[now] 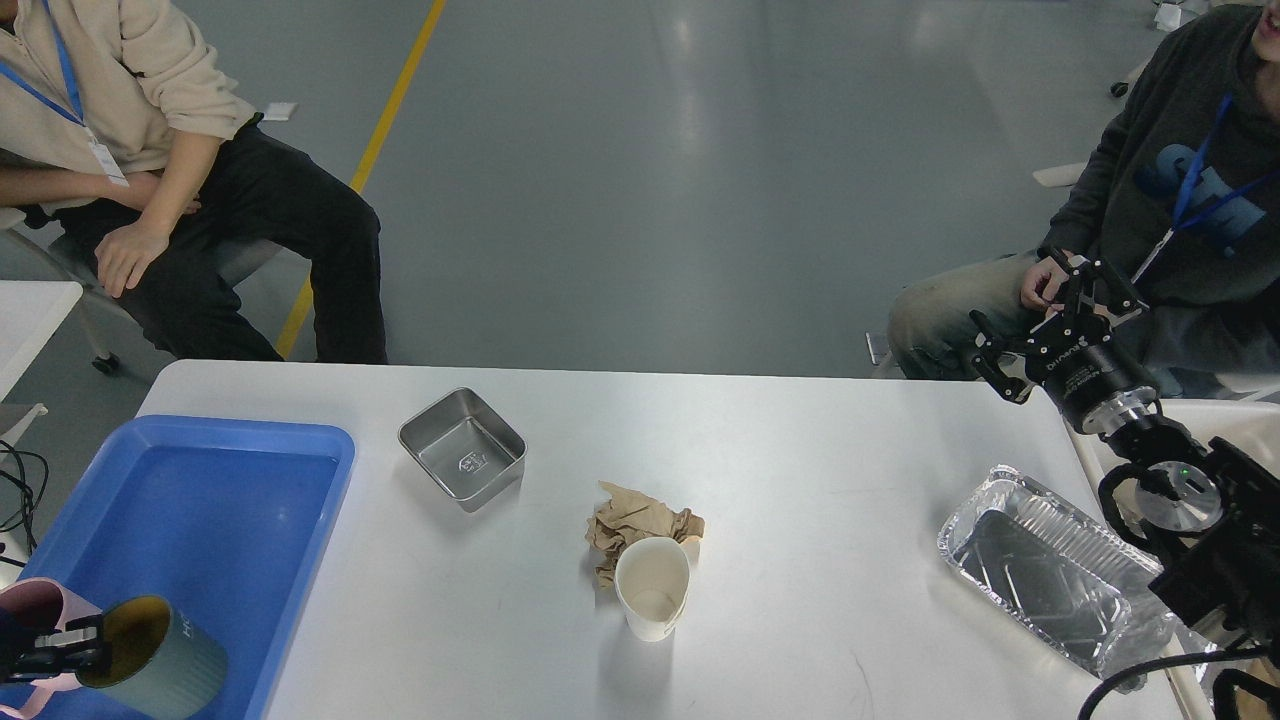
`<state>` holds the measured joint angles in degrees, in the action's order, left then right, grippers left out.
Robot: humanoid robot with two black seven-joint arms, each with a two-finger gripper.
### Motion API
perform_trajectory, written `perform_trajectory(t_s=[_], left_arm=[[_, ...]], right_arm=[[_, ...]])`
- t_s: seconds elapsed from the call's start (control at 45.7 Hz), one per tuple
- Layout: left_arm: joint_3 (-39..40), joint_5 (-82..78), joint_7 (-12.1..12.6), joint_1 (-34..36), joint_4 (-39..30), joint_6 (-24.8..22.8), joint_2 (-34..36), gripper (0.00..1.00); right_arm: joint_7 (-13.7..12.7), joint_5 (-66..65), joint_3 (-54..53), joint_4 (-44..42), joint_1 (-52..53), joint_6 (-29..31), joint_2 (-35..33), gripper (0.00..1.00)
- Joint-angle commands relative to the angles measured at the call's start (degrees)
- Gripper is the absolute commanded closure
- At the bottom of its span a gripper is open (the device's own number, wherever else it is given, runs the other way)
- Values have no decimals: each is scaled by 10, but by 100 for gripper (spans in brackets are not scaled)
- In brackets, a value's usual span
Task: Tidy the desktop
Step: 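Lift the green mug with the left gripper and tip it over the blue tray, then set the green mug down in the blue tray and release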
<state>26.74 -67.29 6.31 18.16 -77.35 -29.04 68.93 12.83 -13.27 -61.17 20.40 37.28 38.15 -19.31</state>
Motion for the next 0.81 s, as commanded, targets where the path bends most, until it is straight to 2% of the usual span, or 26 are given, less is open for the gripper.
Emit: perform_trajectory(t_s=[0.0,0.197,0.372,0.459,0.481,0.547,0.569,0.656,0.744,0.787], left_arm=[[0,-1,-2,-17,0,27,-3,100],[-4,-1,-2,-22,0,31,-9,98],[-3,-1,-2,-22,-1,32,-10,86],[-3,-1,-9,-20,-2,31,-9,76],[-4,-1,-13,-20,-2,31,-9,71],[-4,-1,-27,-19,-2,28,-7,48],[-4,-1,-31,-19,-2,28,-6,45],[-4,0,-41,-19,-4,24,0,36],[0,2,-58,-19,-9,19,10,20],[3,3,-69,-18,-11,5,23,16]], right_arm=[[0,0,0,-1,0,0,0,0],[0,0,0,0,-1,0,0,0],[0,0,0,0,-3,0,0,0],[0,0,0,0,-2,0,0,0],[0,0,0,0,-2,0,0,0],[0,0,0,-1,-2,0,0,0],[0,0,0,0,-2,0,0,0],[0,0,0,-1,-2,0,0,0],[0,0,0,-1,-2,0,0,0],[0,0,0,-1,-2,0,0,0]])
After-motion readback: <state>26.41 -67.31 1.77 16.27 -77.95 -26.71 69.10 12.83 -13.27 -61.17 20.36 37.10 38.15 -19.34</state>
